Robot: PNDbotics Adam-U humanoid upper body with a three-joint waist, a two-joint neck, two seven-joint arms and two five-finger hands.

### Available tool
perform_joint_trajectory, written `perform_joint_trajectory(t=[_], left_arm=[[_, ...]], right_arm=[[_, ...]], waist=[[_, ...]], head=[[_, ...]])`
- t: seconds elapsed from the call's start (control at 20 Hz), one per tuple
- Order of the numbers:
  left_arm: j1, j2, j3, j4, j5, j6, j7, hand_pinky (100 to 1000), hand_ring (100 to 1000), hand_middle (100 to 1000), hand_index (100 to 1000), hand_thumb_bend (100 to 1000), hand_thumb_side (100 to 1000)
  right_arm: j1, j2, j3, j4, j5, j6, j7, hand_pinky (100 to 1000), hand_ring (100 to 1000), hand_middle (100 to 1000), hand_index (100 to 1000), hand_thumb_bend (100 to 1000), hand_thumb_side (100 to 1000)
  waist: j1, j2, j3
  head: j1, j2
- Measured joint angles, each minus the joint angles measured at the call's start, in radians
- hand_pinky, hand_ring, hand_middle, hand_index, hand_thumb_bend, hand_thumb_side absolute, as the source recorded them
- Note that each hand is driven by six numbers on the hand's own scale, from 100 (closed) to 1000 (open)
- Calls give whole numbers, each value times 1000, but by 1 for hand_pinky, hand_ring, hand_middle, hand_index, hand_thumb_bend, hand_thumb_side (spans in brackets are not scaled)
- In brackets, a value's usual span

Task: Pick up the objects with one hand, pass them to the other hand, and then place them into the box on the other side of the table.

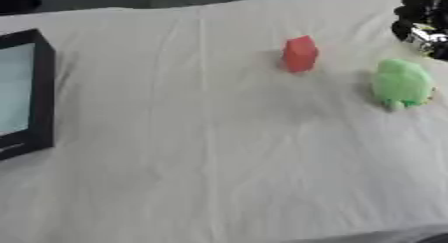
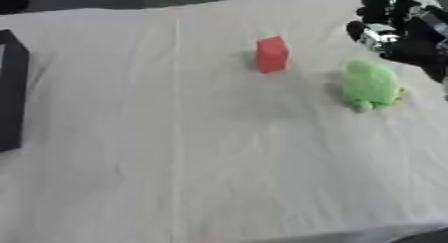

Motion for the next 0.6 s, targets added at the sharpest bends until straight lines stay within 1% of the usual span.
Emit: perform_joint_trajectory(t=[0.1,0.15,0.2,0.35,0.4,0.5,0.6], left_arm=[[0,0,-1,0,0,2,-2,728,681,667,840,618,530],[0,0,-3,0,0,2,-2,728,681,666,839,617,530],[0,1,-5,0,-1,3,-3,728,681,666,839,617,530],[0,1,-6,0,-1,5,-3,727,680,685,839,616,530],[0,1,-6,0,-1,5,-3,727,681,685,838,616,530],[0,1,-6,0,-1,6,-3,726,681,685,838,615,531],[0,2,-6,0,-1,7,-4,727,681,686,838,612,532]], right_arm=[[-16,-36,10,23,44,-11,82,880,955,892,930,360,365],[-24,-50,15,35,66,-20,119,885,956,892,930,361,335],[-30,-61,19,47,88,-30,156,887,956,897,931,371,345],[-49,-89,31,80,157,-62,258,896,957,905,930,409,286],[-56,-96,34,90,181,-72,287,897,956,904,929,398,298],[-71,-105,37,113,232,-90,324,897,950,897,927,420,261],[-86,-110,40,137,282,-103,338,897,947,897,926,433,240]], waist=[[0,-1,0],[0,-1,1],[1,-2,1],[2,-2,2],[2,-2,2],[2,-2,2],[2,-2,2]], head=[[-5,0],[-8,0],[-11,0],[-20,-1],[-22,-2],[-26,-2],[-29,-4]])
